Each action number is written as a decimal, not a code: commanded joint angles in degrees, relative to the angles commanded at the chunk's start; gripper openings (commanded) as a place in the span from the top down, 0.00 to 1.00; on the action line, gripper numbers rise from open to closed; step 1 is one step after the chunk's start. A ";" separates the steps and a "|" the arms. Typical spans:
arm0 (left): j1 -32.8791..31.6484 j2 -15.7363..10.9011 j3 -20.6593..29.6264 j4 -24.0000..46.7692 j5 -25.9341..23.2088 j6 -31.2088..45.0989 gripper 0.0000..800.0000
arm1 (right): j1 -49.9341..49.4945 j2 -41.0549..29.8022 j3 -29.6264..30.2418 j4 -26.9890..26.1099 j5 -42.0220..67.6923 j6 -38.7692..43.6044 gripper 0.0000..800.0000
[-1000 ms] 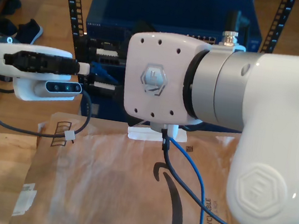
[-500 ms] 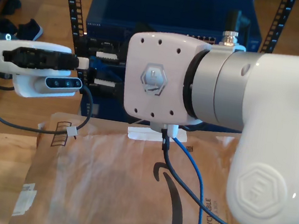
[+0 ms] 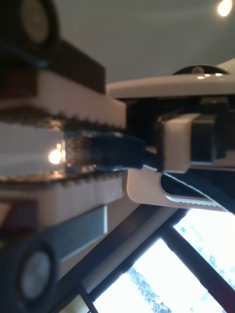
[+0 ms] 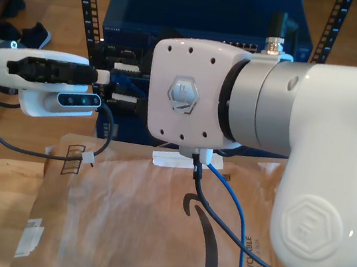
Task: Grab the cable and plug it in
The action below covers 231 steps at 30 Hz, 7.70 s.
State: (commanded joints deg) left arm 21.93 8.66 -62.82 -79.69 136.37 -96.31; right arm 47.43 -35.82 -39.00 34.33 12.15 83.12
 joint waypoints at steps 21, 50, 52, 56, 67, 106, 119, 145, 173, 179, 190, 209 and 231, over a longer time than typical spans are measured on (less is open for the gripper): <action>3.87 -2.02 -0.62 0.70 -4.31 0.00 0.00 | -1.05 1.58 -0.44 -0.53 -2.20 3.87 1.00; 29.10 -21.71 9.49 70.24 -15.30 41.32 0.00 | -7.30 17.32 23.65 4.66 -74.37 -20.04 1.00; 31.21 -21.71 9.93 72.79 -16.88 43.78 0.00 | -3.78 23.03 22.15 8.88 -81.85 -23.65 1.00; 34.46 -22.68 13.45 79.12 -23.47 47.91 0.00 | 0.79 34.73 16.35 15.12 -93.10 -26.29 1.00; 48.44 -34.73 31.56 88.09 -39.74 68.57 0.00 | 4.84 41.67 9.05 29.98 -94.15 -29.80 1.00; 75.78 -38.24 57.23 89.23 -77.63 92.92 0.00 | 4.92 57.49 -10.11 37.54 -92.22 -31.82 1.00; 75.78 -38.24 57.32 89.23 -77.63 92.92 0.00 | 6.68 58.11 -11.96 37.45 -90.46 -35.08 1.00; 75.78 -38.24 57.23 89.23 -77.63 92.92 0.00 | 8.70 50.81 -7.47 38.15 -79.56 -42.81 1.00; 75.78 -38.24 57.23 89.23 -77.63 92.92 0.00 | -2.02 50.81 -7.82 33.41 -78.42 -28.57 1.00; 75.78 -38.24 57.23 89.23 -77.63 92.92 0.00 | -7.38 50.90 -7.56 26.37 -78.33 -25.67 1.00; 75.78 -38.24 57.23 89.23 -77.63 92.92 0.00 | -11.08 51.08 -10.20 19.08 -74.81 -19.25 1.00; 75.78 -38.24 57.23 89.23 -77.63 92.92 0.00 | -16.53 69.98 -23.38 9.58 -82.90 -8.88 1.00; 75.78 -38.24 57.23 89.23 -77.63 92.92 0.00 | -19.43 76.92 -30.07 5.36 -84.04 -8.88 1.00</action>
State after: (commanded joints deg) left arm 97.71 -29.58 -5.59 9.54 58.75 -3.38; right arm 28.00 41.10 -69.07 39.69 -71.89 74.24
